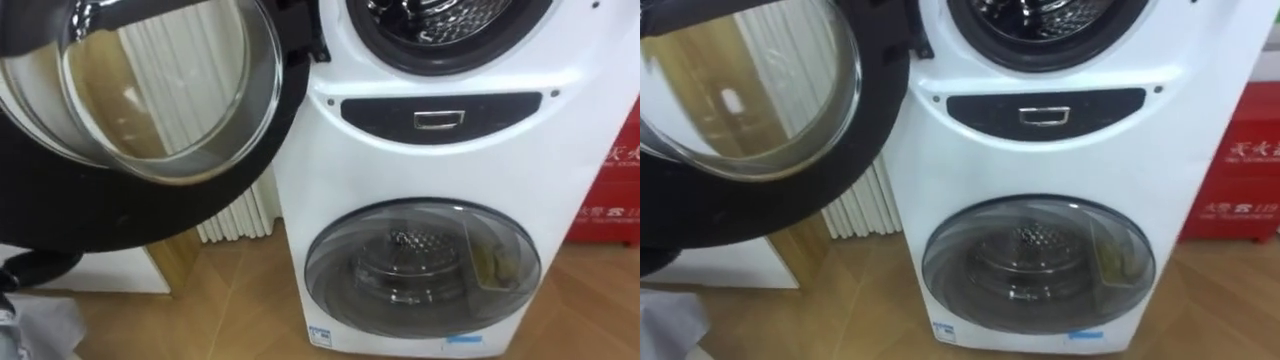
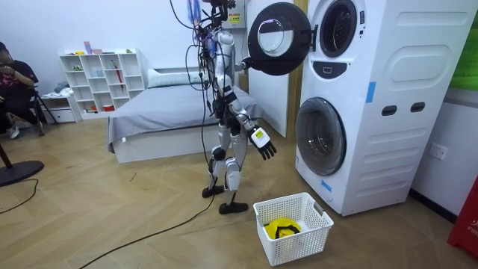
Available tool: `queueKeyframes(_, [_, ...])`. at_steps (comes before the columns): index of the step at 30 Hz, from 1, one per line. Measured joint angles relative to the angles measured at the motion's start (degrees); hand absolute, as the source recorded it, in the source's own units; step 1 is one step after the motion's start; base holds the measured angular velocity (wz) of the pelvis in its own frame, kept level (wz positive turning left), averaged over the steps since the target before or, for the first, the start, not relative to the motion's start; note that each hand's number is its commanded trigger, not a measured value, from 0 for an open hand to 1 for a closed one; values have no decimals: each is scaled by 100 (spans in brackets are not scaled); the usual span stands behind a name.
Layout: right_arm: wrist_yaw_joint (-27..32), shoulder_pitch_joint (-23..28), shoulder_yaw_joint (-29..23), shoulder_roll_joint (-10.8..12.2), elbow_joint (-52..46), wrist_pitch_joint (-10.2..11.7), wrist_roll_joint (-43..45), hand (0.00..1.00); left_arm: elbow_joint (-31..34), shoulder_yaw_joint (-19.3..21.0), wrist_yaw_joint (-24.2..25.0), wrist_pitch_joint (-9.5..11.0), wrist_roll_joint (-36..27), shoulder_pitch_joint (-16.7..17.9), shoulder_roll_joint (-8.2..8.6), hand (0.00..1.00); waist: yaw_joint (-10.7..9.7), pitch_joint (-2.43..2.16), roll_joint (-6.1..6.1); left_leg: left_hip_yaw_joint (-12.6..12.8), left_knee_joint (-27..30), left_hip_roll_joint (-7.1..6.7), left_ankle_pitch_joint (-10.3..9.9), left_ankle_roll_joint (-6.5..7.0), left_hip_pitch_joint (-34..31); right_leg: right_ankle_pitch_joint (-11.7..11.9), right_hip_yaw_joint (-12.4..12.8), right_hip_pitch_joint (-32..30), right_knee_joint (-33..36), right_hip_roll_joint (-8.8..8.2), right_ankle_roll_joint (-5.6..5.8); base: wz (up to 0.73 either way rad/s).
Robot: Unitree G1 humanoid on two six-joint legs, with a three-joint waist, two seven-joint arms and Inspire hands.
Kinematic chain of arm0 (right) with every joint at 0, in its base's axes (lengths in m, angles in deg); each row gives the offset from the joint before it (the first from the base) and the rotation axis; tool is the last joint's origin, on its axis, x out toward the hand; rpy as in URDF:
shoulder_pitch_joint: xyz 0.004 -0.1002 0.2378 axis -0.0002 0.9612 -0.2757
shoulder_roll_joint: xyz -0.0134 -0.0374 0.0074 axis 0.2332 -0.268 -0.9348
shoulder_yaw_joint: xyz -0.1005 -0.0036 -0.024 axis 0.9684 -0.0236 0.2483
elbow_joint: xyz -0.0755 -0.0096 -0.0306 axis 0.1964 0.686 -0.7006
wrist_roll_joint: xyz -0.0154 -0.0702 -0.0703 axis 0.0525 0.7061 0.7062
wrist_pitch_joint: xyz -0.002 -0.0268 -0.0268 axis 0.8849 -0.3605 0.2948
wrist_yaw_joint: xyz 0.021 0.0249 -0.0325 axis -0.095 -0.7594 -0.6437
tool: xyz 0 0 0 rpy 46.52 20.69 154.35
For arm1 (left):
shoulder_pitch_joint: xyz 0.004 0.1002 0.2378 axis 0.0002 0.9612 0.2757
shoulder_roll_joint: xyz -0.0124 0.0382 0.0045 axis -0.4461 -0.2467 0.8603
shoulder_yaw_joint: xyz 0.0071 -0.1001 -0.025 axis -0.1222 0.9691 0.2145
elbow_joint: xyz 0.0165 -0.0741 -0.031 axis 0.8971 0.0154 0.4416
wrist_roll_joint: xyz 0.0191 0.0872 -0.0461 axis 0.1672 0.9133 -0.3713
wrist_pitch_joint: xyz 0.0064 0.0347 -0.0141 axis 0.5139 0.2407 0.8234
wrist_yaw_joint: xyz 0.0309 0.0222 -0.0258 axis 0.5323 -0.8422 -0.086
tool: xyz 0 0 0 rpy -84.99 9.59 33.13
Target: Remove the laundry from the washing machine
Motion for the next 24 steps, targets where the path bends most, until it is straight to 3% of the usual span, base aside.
queueKeyframes(4, [-227,-105,15,1,20,-22,21,0,13,-191,26,-177,662,-11,-284,0,-77,22,-15,-20,69,-5,5,10,-124,3,45,-92,68,-15,-4,3])
queueKeyframes(8, [-354,-429,54,21,330,-76,13,0,269,-318,114,-470,931,-77,-295,0,-112,38,-36,-26,190,-16,11,19,-274,4,-47,-186,113,-69,-4,15])
queueKeyframes(15, [-373,-897,474,-52,961,-72,141,0,880,-667,119,-770,1102,-79,-200,0,-113,94,-125,-55,253,-88,69,99,-436,19,-41,-280,142,-176,37,23])
queueKeyframes(17, [-419,-907,507,-64,975,-76,103,0,1097,-667,122,-868,1201,-78,-47,0,-110,102,-153,-18,272,-94,89,132,-502,37,-42,-324,148,-228,67,9])
queueKeyframes(24, [-501,-986,742,-122,1013,-131,-357,0,1432,-862,121,-931,1323,-61,178,0,-98,113,-174,12,254,-207,156,248,-633,116,-44,-413,142,-366,190,6])
